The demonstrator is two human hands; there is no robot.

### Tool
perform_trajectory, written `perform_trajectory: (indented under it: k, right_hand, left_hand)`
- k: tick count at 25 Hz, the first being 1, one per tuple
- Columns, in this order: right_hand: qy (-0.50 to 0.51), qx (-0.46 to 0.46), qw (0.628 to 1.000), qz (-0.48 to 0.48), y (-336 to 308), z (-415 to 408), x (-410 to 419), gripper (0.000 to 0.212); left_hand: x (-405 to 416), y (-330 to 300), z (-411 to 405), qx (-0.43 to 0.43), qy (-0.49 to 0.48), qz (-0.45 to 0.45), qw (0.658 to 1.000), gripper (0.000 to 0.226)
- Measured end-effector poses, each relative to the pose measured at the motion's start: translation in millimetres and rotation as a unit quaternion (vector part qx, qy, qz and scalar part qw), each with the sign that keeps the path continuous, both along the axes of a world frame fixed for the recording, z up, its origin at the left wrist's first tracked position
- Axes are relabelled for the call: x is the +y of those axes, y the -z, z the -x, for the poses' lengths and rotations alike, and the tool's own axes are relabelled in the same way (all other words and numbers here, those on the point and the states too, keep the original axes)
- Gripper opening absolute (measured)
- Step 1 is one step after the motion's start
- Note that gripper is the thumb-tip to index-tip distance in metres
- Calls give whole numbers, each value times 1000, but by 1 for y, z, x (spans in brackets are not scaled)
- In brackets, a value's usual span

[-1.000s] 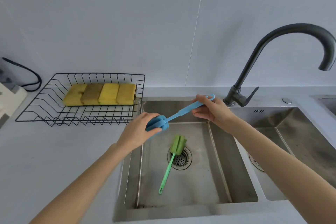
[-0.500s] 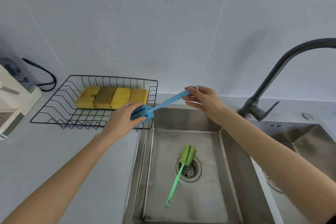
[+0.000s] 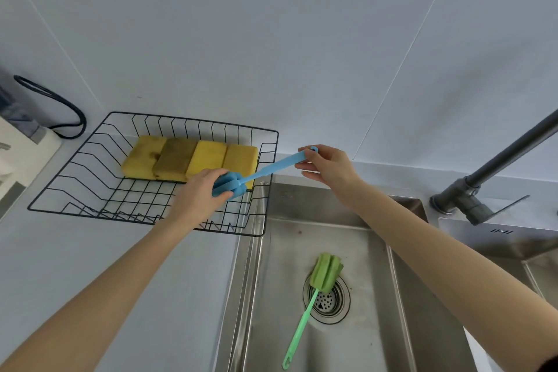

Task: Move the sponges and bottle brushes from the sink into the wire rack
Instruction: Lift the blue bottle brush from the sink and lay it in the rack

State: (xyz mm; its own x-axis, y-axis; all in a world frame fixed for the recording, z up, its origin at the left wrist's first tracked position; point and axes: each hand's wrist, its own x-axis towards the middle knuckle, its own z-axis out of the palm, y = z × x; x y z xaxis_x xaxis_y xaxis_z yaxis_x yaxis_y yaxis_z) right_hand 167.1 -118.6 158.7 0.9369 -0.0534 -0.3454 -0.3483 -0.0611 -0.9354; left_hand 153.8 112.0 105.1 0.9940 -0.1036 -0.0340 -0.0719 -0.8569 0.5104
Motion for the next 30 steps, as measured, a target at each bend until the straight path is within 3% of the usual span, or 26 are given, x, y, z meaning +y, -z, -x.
perform_trajectory:
  k: [12, 20, 30]
  right_hand:
    - [47, -5, 999, 10, 33, -11, -12, 12]
    - [52, 14, 996, 65, 26, 3, -14, 40]
    - [4, 41, 981, 190, 8, 50, -41, 48]
  left_hand:
    - [-21, 18, -15, 14, 25, -35, 999, 48]
    - [-21, 4, -11, 82, 53, -62, 993, 60]
    - [-59, -41, 25, 12, 100, -20, 995, 54]
